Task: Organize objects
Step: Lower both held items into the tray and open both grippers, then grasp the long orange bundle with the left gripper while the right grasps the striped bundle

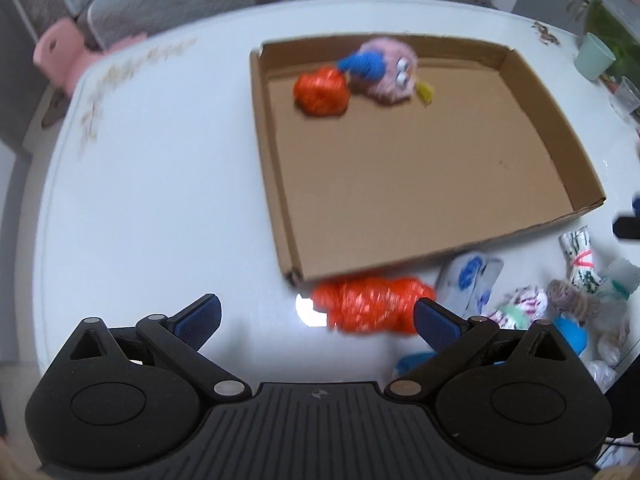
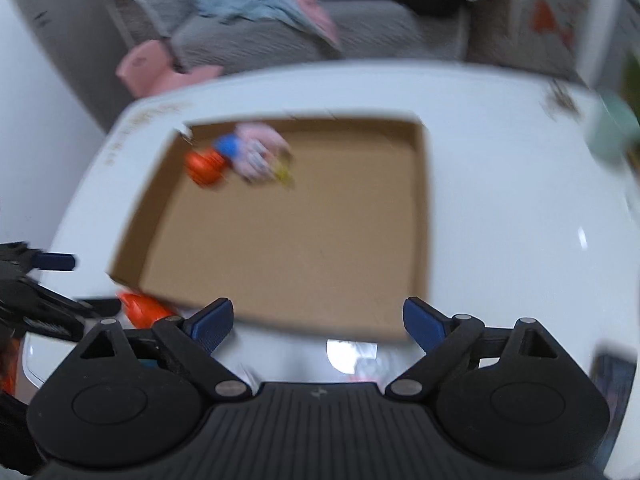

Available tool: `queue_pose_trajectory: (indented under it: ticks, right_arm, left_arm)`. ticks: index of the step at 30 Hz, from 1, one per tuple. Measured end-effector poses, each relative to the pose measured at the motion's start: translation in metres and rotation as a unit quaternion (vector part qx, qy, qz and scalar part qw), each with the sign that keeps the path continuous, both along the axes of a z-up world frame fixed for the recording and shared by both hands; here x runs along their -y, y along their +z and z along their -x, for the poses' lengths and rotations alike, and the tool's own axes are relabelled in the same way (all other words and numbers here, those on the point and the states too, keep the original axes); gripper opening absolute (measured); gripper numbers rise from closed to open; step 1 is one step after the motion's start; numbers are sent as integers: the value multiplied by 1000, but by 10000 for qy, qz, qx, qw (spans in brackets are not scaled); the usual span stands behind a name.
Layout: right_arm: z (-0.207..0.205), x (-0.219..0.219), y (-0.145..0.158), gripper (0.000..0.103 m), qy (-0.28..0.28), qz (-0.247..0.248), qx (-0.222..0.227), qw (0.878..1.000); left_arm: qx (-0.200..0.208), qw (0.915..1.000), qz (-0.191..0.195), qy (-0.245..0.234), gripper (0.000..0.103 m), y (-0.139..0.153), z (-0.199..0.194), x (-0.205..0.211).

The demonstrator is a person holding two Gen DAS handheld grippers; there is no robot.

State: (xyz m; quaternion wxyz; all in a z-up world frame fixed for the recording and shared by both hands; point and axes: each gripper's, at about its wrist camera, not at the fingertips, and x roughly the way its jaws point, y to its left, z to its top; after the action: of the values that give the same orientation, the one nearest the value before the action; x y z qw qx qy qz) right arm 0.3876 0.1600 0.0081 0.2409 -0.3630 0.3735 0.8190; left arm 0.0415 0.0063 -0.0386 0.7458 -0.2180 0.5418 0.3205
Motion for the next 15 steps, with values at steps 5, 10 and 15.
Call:
queue_pose_trajectory:
  ticks: [5, 10, 15]
  right_arm:
    - [-2, 5, -38, 83, -184, 370, 308, 9987]
    - [10, 1, -46, 85, -164, 500, 277, 9982]
    - [20, 5, -62, 83, -14, 564, 482, 9972]
  left_arm:
    - [67, 9994, 206, 268, 103, -14, 2, 1]
    - [355, 9958, 612, 586, 103, -21, -3, 1]
    - [633, 9905, 859, 868, 103, -22, -4, -2]
